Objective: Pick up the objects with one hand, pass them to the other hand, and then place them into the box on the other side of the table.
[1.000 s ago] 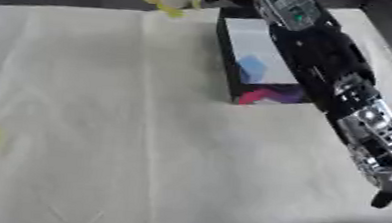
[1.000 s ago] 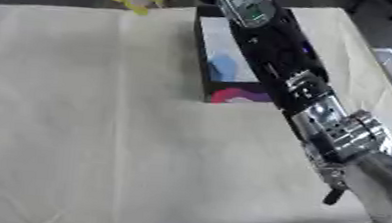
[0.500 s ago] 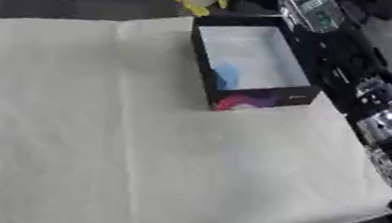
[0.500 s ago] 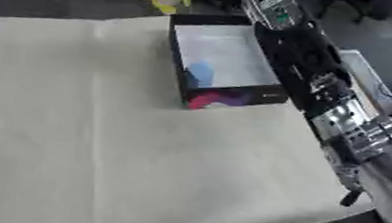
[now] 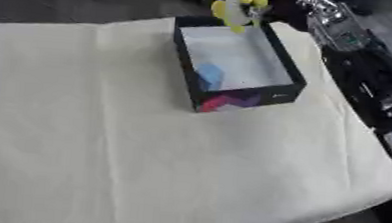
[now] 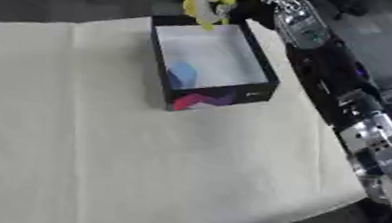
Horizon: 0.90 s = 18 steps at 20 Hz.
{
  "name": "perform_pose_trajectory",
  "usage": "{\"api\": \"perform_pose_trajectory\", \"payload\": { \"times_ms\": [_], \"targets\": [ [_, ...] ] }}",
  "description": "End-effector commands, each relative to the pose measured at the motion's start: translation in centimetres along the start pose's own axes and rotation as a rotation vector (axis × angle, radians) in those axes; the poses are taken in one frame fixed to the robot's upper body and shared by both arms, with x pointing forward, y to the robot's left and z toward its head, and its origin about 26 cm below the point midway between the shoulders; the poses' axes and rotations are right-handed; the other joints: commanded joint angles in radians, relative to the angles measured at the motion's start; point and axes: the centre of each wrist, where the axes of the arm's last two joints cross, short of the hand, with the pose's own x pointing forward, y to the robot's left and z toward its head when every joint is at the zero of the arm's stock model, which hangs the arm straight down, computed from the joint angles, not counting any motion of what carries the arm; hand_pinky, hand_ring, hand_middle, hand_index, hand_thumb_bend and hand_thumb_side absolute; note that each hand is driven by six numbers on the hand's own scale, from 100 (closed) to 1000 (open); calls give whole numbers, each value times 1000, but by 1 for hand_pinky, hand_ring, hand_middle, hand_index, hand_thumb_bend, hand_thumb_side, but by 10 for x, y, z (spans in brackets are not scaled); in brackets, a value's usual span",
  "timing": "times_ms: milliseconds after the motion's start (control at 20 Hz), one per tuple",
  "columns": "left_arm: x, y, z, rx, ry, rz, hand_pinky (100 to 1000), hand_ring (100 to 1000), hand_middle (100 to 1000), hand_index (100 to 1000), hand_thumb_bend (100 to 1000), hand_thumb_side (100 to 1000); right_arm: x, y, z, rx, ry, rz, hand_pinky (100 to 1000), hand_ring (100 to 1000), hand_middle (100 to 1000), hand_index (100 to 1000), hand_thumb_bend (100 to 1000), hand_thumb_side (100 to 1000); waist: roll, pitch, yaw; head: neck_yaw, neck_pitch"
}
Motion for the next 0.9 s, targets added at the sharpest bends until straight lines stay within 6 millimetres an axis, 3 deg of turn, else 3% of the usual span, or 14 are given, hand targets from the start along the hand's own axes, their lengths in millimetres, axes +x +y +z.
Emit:
{"api": "perform_pose_trajectory", "payload": {
  "times_ms": [50, 300, 450, 550, 600, 650, 750, 800, 900],
  "targets": [
    [11, 22, -8, 55, -31, 0, 832, 676, 680, 831, 376, 583, 6, -25, 14, -38, -6, 81, 813, 986, 191, 721, 100, 111, 4, -13, 1, -11, -20],
    [11, 23, -8, 67, -29, 15, 834, 676, 680, 831, 378, 584, -8, -24, 17, -11, -7, 131, 817, 989, 200, 727, 100, 121, 10, -9, 6, -20, -31],
    [11, 22, -7, 66, -28, 15, 834, 676, 680, 832, 380, 582, -12, -24, 16, 15, -28, 182, 827, 1000, 253, 764, 100, 128, 10, -8, 8, -20, -32],
    [11, 22, -7, 68, -27, 16, 834, 676, 680, 832, 381, 581, -15, -23, 16, 47, -58, 247, 838, 1000, 355, 846, 100, 103, 10, -7, 9, -18, -29],
    [11, 22, -7, 69, -27, 16, 834, 677, 680, 833, 382, 580, -15, -24, 16, 61, -79, 287, 849, 1000, 452, 919, 100, 100, 10, -7, 9, -16, -27],
    [11, 22, -7, 70, -27, 16, 834, 677, 681, 834, 382, 580, -14, -25, 16, 71, -105, 335, 884, 1000, 641, 1000, 100, 100, 10, -6, 10, -13, -25],
    [11, 23, -7, 71, -24, 14, 836, 679, 683, 836, 384, 580, -13, -29, 18, 80, -151, 465, 936, 1000, 794, 1000, 100, 100, 9, -6, 11, -9, -21],
    [10, 23, -6, 72, -22, 12, 836, 679, 684, 837, 387, 580, -14, -32, 19, 74, -163, 531, 948, 1000, 816, 1000, 100, 111, 9, -6, 11, -7, -18],
    [10, 23, -6, 75, -19, 9, 838, 680, 685, 838, 390, 580, -18, -34, 20, 60, -173, 617, 963, 1000, 839, 1000, 100, 295, 8, -7, 12, -3, -15]
  ]
}}
